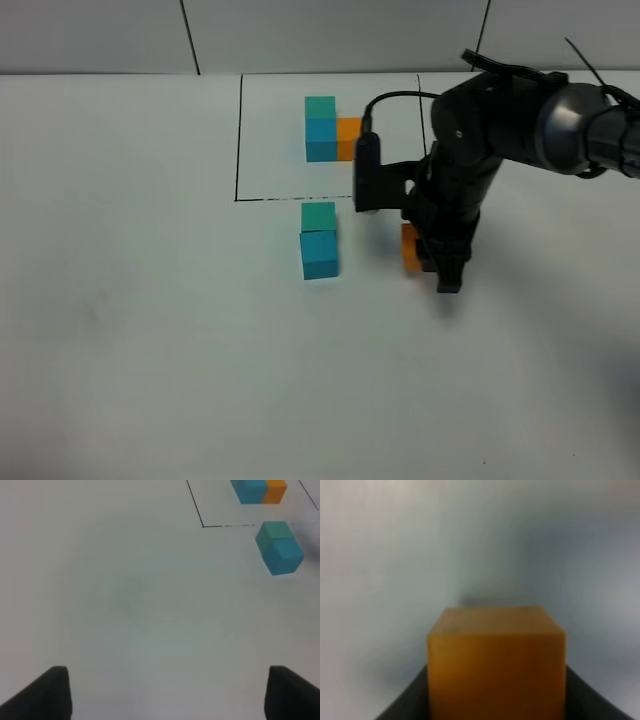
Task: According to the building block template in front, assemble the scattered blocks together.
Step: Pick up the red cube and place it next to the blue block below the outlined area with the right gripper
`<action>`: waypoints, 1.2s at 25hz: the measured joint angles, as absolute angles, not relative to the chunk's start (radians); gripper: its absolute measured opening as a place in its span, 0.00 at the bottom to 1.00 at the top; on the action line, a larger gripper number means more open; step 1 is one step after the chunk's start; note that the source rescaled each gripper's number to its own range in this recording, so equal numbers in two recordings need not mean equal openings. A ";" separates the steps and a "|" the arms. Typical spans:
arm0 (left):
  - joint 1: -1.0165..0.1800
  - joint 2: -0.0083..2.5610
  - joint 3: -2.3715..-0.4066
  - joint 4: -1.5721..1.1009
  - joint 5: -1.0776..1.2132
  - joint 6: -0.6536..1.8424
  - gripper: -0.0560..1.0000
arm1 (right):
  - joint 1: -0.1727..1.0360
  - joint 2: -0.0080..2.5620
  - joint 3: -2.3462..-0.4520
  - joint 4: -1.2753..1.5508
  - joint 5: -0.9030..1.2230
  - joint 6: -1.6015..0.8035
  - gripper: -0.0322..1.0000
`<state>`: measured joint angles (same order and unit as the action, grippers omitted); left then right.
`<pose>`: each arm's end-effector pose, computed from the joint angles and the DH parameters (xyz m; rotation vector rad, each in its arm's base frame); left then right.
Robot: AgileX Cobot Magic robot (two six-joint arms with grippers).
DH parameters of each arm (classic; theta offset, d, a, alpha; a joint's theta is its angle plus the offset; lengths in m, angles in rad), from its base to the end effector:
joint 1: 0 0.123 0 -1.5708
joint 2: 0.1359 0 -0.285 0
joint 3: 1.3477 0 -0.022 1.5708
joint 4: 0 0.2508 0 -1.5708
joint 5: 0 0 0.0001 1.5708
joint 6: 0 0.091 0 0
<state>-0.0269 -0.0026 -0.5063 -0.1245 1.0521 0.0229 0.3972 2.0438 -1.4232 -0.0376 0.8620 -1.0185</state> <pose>-0.0062 -0.0097 0.2802 0.0561 2.0231 -0.1511 0.3754 0.1546 0.1586 -1.9633 2.2438 -0.1237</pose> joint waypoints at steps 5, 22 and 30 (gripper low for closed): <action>-0.027 -0.003 -0.506 -0.125 1.052 0.023 0.66 | 0.435 2.122 -1.564 -0.014 0.949 -1.037 0.05; -0.027 -0.003 -0.506 -0.125 1.053 0.023 0.66 | 0.453 2.235 -1.644 0.021 0.911 -1.056 0.05; -0.027 -0.003 -0.506 -0.125 1.053 0.023 0.66 | 0.455 2.246 -1.645 0.039 0.883 -1.056 0.05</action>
<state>-0.0269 -0.0026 -0.5063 -0.1245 1.0529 0.0229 0.4549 2.2456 -1.6450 0.0391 0.8827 -1.0562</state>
